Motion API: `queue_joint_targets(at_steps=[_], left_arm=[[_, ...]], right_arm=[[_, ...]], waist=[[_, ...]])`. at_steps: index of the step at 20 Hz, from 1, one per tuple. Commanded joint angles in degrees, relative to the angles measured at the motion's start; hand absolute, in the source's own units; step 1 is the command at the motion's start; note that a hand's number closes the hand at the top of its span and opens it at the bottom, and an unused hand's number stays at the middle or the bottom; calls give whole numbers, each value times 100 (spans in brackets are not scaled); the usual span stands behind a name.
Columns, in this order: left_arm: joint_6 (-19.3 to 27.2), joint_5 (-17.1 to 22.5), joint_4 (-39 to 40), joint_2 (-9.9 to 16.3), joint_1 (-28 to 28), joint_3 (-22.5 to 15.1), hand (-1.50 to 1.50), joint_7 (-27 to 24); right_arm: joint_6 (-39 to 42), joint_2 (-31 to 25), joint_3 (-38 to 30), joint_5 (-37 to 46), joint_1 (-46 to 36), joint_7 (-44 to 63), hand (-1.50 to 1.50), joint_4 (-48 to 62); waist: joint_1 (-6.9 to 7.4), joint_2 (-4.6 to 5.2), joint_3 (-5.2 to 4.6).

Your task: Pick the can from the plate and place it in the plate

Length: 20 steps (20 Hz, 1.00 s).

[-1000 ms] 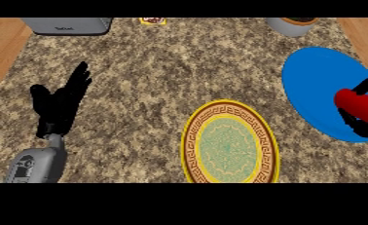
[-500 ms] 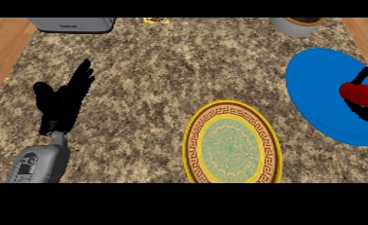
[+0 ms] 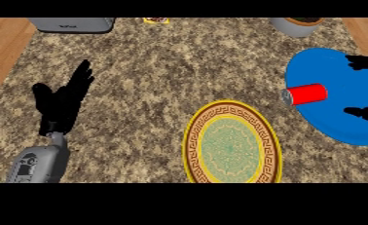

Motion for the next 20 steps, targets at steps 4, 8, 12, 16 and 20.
queue_joint_targets(at_steps=[4, 8, 12, 16, 20], left_arm=[[-60, 57, 15, 27, 214, 72, 0, -20], [12, 18, -6, -10, 197, 81, 0, -33], [80, -21, -83, -102, 141, -1, 0, 66], [-72, 52, 86, 0, 147, 112, 0, -187], [27, -127, 18, -149, 221, -90, 0, -235]], right_arm=[[1328, 73, -466, -1017, -244, -1166, -150, 42], [2181, -169, -689, -1632, -310, -379, -150, 83], [3211, -420, -566, -1904, -503, 631, -150, 496], [3894, -674, -539, -2183, -385, 722, -150, 653], [3891, -776, -567, -2395, -235, 401, -150, 652]], waist=[[-90, -51, -8], [-175, -78, -19], [-126, -65, -16], [-114, -26, -8], [-60, 2, 8]])
